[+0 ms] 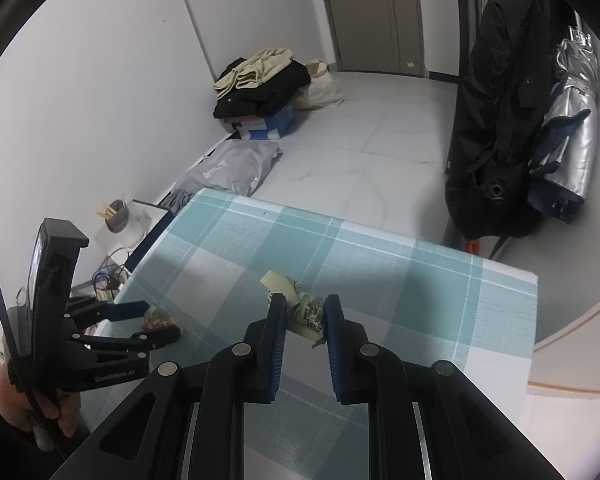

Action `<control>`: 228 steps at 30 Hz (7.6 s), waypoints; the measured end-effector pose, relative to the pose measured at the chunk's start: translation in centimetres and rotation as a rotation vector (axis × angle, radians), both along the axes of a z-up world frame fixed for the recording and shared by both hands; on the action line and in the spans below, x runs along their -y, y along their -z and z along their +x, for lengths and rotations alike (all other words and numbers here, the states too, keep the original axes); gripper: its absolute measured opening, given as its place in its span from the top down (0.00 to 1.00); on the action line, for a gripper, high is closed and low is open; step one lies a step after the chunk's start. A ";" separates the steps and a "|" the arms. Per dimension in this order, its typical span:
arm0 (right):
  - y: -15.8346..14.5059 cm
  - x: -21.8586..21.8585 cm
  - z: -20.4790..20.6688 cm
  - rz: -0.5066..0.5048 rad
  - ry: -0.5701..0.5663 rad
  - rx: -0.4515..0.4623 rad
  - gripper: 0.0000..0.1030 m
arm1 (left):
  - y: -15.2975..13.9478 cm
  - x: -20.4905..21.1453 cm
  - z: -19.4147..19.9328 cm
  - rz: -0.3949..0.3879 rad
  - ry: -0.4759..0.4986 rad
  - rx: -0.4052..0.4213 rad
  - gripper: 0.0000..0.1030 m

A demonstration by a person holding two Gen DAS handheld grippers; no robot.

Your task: Collect trash

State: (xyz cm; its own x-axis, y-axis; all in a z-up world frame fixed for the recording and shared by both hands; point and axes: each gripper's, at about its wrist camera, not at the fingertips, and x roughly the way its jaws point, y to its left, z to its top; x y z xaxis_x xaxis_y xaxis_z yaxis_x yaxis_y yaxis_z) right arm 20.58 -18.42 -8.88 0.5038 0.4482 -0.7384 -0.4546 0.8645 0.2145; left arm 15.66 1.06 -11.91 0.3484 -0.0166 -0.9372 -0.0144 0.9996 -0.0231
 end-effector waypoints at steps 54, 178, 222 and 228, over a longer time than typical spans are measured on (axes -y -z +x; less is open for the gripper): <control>-14.8 24.4 -23.0 0.277 0.441 0.281 0.82 | -17.0 16.6 -9.1 -0.359 0.324 0.410 0.64; 10.9 38.6 -18.9 0.309 0.760 -0.251 0.07 | 2.1 35.9 -5.5 -0.133 0.483 -0.152 0.31; 9.2 38.3 -19.4 0.280 0.764 -0.208 0.01 | 0.5 36.2 -7.1 -0.104 0.513 -0.075 0.31; 9.1 38.3 -19.4 0.277 0.763 -0.206 0.01 | 0.4 36.3 -7.2 -0.098 0.516 -0.072 0.31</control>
